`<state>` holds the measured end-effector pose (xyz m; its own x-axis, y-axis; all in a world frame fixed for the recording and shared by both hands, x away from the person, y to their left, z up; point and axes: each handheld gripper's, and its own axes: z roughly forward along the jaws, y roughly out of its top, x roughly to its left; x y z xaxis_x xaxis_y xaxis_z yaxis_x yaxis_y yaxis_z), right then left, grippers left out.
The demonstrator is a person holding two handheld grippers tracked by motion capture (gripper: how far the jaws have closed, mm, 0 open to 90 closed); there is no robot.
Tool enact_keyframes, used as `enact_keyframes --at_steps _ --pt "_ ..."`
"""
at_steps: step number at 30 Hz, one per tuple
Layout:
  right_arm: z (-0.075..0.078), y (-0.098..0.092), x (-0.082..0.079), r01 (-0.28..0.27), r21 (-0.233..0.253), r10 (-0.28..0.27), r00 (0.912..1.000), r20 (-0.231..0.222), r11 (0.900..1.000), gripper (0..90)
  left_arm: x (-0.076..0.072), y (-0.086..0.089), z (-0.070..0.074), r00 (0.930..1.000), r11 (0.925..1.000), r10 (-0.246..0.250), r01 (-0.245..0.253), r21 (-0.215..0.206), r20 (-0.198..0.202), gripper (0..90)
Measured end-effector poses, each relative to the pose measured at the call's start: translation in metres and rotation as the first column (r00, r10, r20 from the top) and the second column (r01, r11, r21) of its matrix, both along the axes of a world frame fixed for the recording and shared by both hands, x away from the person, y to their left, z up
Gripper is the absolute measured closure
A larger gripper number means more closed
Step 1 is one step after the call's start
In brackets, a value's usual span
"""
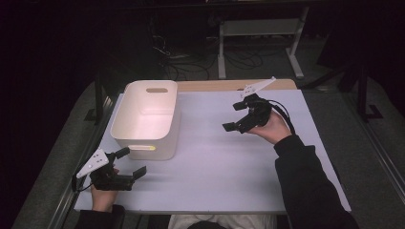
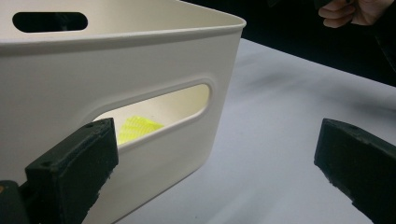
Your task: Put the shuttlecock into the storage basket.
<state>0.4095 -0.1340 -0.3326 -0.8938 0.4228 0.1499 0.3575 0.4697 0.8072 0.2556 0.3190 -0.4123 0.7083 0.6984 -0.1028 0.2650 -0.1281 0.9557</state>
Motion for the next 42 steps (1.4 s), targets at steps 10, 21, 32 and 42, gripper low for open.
enact_keyframes --at_steps 10,21,32,42 --pt "-0.009 -0.019 -0.007 0.030 0.017 -0.031 0.9995 0.005 0.999 0.0 0.000 0.000 0.000 1.0000 1.0000 0.000 0.000 0.001 -0.001 0.0" --pt "-0.016 -0.039 -0.014 0.062 0.031 -0.062 0.9981 0.004 0.998 0.0 0.000 0.000 0.000 1.0000 1.0000 0.001 -0.001 0.002 -0.002 0.0" --pt "-0.023 -0.054 -0.025 0.094 0.050 -0.094 0.9955 0.010 0.994 0.0 0.000 0.000 0.000 1.0000 1.0000 0.002 -0.002 0.003 -0.002 0.0" --pt "-0.030 -0.062 -0.034 0.105 0.056 -0.106 0.9942 0.015 0.993 0.0 0.000 0.000 0.000 1.0000 1.0000 0.002 -0.002 0.003 -0.001 0.0"
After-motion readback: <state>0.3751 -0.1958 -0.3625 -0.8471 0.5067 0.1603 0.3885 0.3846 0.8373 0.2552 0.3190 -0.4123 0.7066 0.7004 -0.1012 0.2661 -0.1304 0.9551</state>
